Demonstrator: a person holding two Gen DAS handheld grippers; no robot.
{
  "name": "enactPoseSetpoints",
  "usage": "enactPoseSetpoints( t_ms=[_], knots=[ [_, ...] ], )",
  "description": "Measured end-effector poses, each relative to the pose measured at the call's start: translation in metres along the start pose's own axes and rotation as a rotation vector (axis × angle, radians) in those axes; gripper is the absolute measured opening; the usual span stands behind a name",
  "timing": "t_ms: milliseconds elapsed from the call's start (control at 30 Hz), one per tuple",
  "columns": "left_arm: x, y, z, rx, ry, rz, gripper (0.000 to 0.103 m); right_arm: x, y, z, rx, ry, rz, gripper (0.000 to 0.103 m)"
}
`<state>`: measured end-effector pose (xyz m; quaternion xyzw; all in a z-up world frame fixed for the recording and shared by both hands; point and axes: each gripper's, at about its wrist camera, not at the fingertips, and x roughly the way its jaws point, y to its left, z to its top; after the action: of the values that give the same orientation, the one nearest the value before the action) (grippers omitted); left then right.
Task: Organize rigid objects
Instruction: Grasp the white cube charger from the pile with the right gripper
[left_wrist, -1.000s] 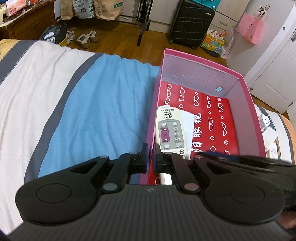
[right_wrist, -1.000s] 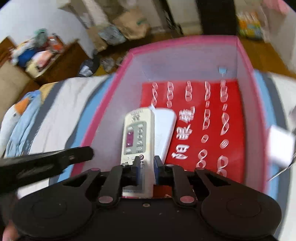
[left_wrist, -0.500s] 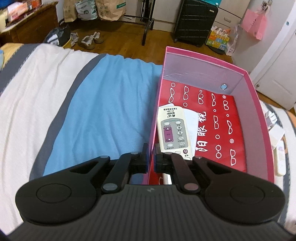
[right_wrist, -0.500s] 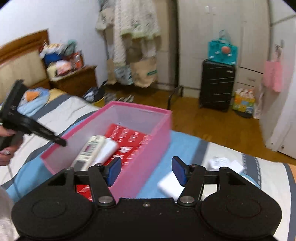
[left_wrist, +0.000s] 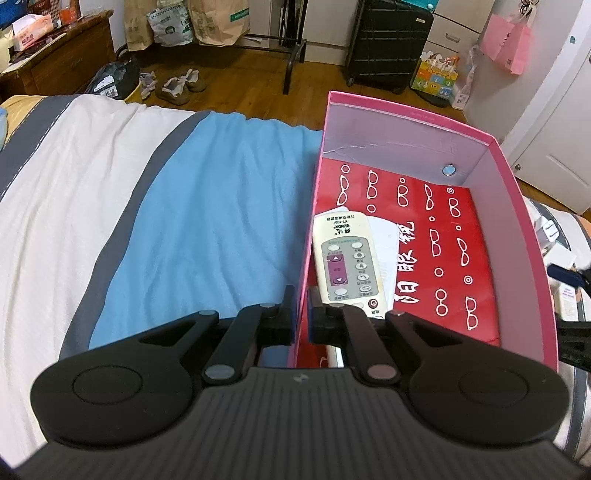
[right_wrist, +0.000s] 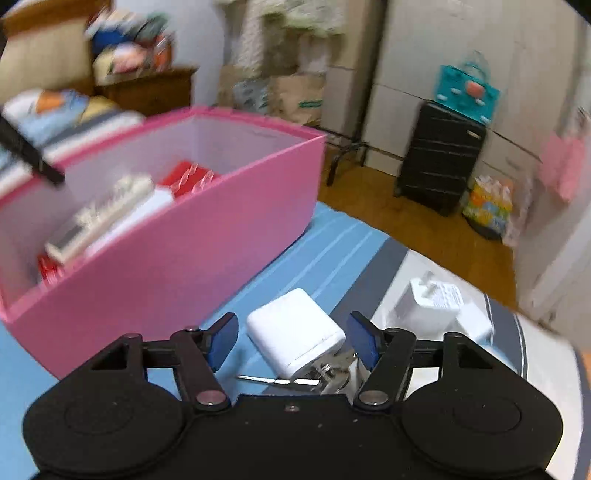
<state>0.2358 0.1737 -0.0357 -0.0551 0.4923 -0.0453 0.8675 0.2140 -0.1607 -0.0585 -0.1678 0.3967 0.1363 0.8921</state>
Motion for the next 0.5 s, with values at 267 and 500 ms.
enactPoseSetpoints(
  t_ms=[267, 500],
  knots=[
    [0.001, 0.002, 0.003, 0.007, 0.014, -0.021, 0.005, 0.036, -0.009, -0.001, -0.136, 0.083, 0.084, 0.084],
    [0.006, 0.0, 0.004, 0.012, 0.011, -0.011, 0.005, 0.05, -0.02, 0.0, 0.022, 0.074, 0.109, 0.076]
  ],
)
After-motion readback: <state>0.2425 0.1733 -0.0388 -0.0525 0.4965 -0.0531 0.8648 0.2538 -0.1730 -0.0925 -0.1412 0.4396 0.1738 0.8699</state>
